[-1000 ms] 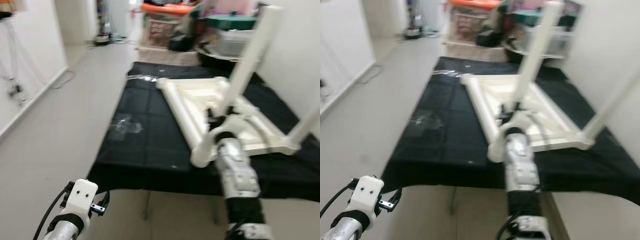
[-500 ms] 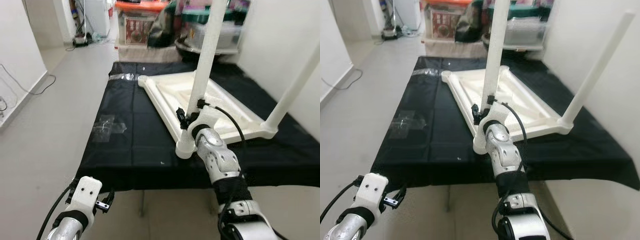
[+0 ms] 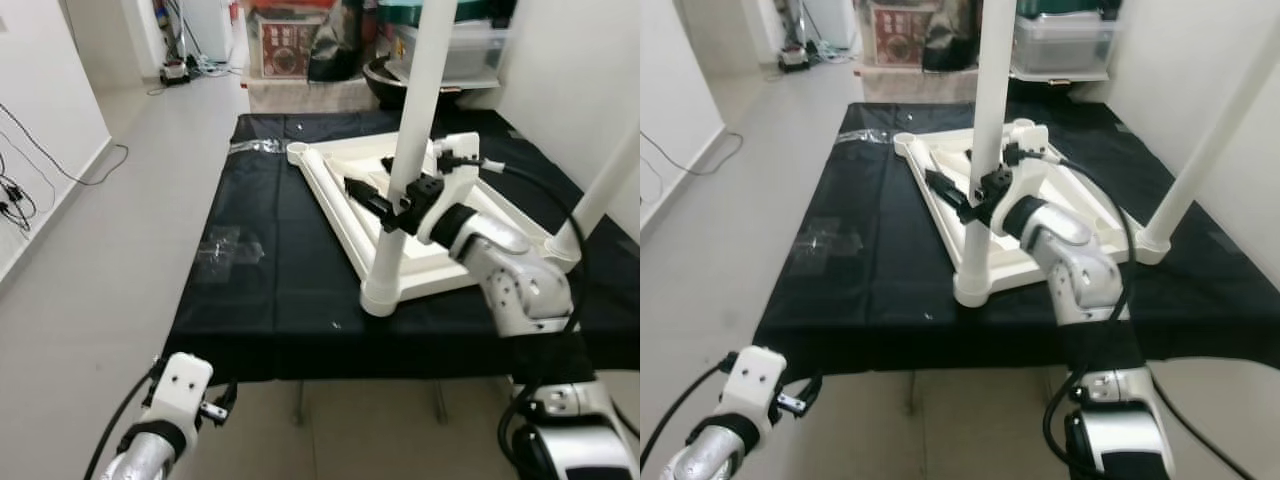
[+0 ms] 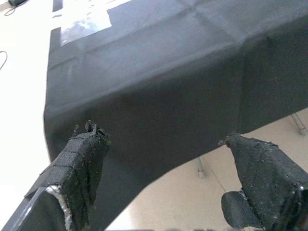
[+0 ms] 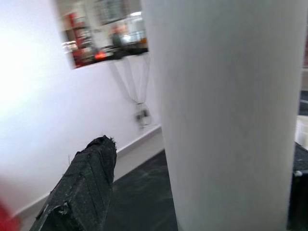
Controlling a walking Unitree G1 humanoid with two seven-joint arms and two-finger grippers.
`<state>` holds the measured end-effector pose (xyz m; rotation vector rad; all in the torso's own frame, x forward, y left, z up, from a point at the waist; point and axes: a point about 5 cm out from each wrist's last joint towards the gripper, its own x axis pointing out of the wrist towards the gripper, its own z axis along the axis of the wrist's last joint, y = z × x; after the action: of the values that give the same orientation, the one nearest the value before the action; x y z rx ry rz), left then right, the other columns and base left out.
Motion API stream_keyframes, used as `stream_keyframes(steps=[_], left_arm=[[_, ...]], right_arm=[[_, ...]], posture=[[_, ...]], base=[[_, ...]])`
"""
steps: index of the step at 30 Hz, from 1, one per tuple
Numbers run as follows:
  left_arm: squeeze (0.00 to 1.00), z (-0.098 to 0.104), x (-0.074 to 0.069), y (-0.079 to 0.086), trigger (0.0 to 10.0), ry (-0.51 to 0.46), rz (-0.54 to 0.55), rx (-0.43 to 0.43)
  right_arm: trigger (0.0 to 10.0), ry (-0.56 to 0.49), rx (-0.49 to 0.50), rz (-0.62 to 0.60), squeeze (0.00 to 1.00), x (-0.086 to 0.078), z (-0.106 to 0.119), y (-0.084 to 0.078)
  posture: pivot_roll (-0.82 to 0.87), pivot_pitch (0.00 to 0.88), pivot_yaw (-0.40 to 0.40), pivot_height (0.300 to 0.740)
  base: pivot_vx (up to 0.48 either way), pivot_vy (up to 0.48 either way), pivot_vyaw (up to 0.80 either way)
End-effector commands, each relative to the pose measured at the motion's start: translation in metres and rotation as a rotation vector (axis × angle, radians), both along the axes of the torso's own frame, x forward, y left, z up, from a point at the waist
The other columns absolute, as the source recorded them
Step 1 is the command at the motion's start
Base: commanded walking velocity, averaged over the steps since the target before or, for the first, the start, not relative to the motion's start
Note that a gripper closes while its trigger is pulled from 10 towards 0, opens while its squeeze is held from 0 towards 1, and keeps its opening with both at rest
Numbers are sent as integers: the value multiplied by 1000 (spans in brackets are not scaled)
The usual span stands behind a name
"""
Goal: Building children table
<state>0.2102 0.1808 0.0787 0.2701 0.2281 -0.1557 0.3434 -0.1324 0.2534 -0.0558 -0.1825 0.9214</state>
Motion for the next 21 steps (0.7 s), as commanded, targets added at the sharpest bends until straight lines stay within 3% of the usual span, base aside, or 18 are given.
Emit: stream_keyframes(steps=[1, 4, 7, 8, 10, 11, 12, 15, 16, 18, 19, 20, 21], left_arm=[[0, -5, 0, 1, 10000, 19, -6, 11], [0, -6, 0, 2, 10000, 21, -5, 13], [0, -8, -3, 3, 10000, 28, 1, 18], [0, -8, -4, 4, 10000, 29, 4, 19], [0, -9, -4, 4, 10000, 29, 5, 19], [0, -9, -5, 4, 10000, 30, 7, 20], [0, -9, -6, 4, 10000, 30, 10, 20], [0, -10, -6, 3, 10000, 30, 18, 17], [0, -10, -6, 3, 10000, 30, 18, 17], [0, -11, -7, 2, 10000, 32, 20, 16], [0, -12, -8, 2, 10000, 32, 20, 13], [0, -12, -8, 2, 10000, 32, 20, 13], [0, -12, -9, 1, 10000, 33, 19, 12]], right_arm=[[10000, 12, -71, 191, 0, -6, -13, 20], [10000, 22, -85, 206, 0, -5, -15, 21], [10000, 51, -98, 266, 0, 7, -21, 21], [7490, 60, -98, 272, 0, 11, -22, 20], [7490, 64, -97, 279, 0, 13, -22, 20], [353, 67, -85, 278, 0, 16, -21, 20], [0, 77, -62, 265, 0, 19, -20, 20], [0, 68, -100, 73, 0, 33, -27, 17], [0, 68, -100, 73, 0, 33, -27, 17], [0, 111, -72, -166, 0, 45, -34, 7], [0, 146, 2, -382, 0, 53, -38, -6], [0, 146, 2, -382, 0, 53, -38, -6], [0, 213, 38, -637, 0, 55, -55, -27]], posture=[[87, 0, -36, 740], [87, 0, -36, 740], [119, 0, -57, 740], [131, 0, -71, 740], [133, 0, -73, 740], [134, 0, -74, 740], [135, 0, -80, 740], [136, 0, -83, 740], [136, 0, -83, 740], [134, 0, -84, 740], [128, 0, -81, 740], [128, 0, -81, 740], [126, 0, -81, 740]], base=[[0, 0, 0], [0, 0, 0], [0, 0, 0], [0, 0, 0], [0, 0, 0], [0, 0, 0], [0, 0, 0], [0, 0, 0], [0, 0, 0], [0, 0, 0], [0, 0, 0], [0, 0, 0], [0, 0, 0]])
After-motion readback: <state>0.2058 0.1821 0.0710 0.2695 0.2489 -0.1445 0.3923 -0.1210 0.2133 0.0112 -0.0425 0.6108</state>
